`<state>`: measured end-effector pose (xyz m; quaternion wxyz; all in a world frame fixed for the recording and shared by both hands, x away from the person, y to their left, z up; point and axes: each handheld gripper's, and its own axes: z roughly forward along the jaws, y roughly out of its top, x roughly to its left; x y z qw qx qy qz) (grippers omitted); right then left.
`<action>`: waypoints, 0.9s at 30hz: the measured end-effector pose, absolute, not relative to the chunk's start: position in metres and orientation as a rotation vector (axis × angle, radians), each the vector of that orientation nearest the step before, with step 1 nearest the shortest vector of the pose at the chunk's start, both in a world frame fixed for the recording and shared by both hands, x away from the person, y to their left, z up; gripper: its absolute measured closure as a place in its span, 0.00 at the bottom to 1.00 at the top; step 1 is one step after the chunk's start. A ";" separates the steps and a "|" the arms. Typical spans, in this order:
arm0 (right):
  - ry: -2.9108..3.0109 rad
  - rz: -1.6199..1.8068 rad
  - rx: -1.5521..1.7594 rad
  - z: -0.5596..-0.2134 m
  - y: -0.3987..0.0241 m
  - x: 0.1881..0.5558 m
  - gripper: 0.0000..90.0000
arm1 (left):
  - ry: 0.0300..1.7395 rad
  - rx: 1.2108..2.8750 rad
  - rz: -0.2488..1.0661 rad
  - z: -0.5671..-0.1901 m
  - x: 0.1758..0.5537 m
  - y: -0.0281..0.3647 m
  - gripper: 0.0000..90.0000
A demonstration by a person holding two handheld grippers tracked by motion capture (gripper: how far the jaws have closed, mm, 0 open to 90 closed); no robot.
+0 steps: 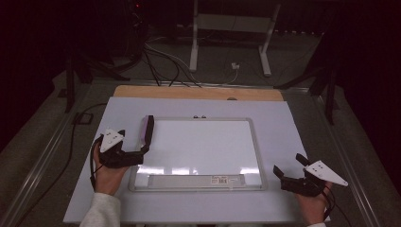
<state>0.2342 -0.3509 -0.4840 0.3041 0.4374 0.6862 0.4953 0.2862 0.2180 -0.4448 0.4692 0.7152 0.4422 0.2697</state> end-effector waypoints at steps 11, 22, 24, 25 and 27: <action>1.818 1.317 1.159 -0.484 -0.349 0.234 0.00 | 1.043 1.726 0.669 -0.449 0.263 0.228 0.01; 1.826 1.322 1.146 -0.484 -0.346 0.234 0.00 | 1.040 1.686 0.704 -0.459 0.245 0.237 0.01; 1.827 1.322 1.151 -0.484 -0.346 0.234 0.00 | 1.046 1.683 0.713 -0.461 0.244 0.239 0.01; 1.829 1.322 1.149 -0.484 -0.346 0.233 0.00 | 1.049 1.681 0.710 -0.462 0.243 0.239 0.01; 1.828 1.324 1.141 -0.483 -0.345 0.233 0.00 | 1.052 1.681 0.715 -0.464 0.242 0.241 0.01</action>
